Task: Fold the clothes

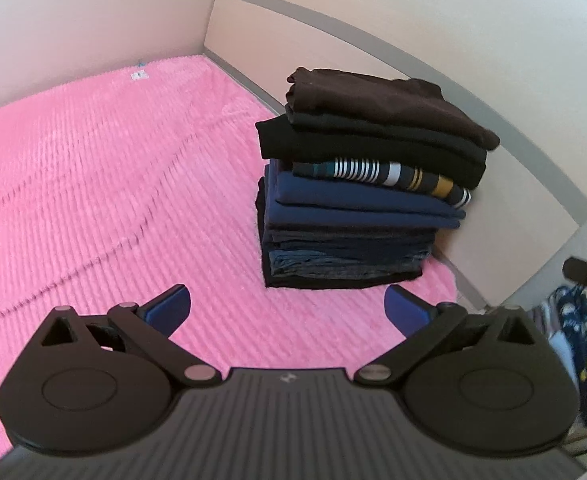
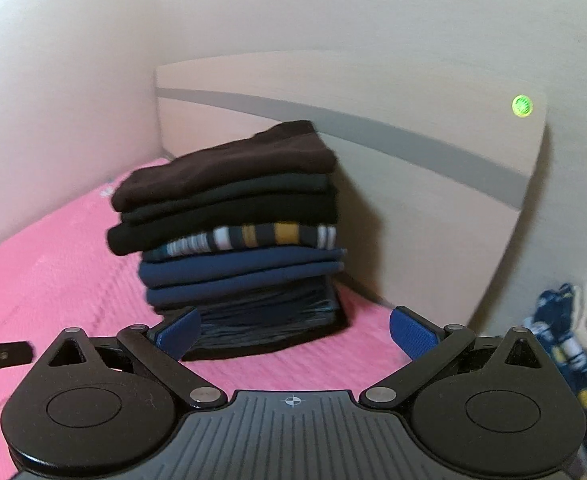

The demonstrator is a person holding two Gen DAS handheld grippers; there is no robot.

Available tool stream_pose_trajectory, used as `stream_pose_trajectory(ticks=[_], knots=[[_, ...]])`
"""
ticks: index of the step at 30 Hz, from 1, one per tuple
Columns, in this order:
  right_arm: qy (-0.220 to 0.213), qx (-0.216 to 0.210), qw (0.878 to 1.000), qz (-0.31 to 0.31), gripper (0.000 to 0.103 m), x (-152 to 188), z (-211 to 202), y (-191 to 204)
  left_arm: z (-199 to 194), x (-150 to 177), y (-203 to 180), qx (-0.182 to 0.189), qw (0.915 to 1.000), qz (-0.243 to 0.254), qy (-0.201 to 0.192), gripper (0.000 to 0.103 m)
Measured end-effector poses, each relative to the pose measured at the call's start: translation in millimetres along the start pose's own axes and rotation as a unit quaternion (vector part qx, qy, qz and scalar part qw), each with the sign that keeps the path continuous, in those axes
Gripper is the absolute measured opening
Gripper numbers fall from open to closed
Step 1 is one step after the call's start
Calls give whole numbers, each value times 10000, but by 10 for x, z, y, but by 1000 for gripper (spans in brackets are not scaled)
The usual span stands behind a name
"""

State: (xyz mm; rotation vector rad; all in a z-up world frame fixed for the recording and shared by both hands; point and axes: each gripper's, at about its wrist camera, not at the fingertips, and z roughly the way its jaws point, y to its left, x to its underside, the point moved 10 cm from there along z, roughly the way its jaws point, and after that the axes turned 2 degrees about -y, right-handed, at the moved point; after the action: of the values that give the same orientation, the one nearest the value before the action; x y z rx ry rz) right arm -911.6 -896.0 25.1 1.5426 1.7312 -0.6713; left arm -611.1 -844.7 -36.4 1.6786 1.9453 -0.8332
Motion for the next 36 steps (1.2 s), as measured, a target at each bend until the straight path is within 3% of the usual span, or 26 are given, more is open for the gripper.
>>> stream_pose_trajectory(ticks=[6,13,19,36], knots=[[-89,-336,9994,-92,103,-268,104,-58,-55,-154,-129,-322,9991,106,-260,101],[262,-644,9973,-247,103,-217,291,-240,40,-184,-372,-877,9950,398,-263,101],[458,-763,9959,-145,103,-110,385,-374,158,-54,-579,-807,9963,291,13,101],[739,-968,9924,-150,103,10,362,-294,254,-85,-819,-706,9966,414,137,101]])
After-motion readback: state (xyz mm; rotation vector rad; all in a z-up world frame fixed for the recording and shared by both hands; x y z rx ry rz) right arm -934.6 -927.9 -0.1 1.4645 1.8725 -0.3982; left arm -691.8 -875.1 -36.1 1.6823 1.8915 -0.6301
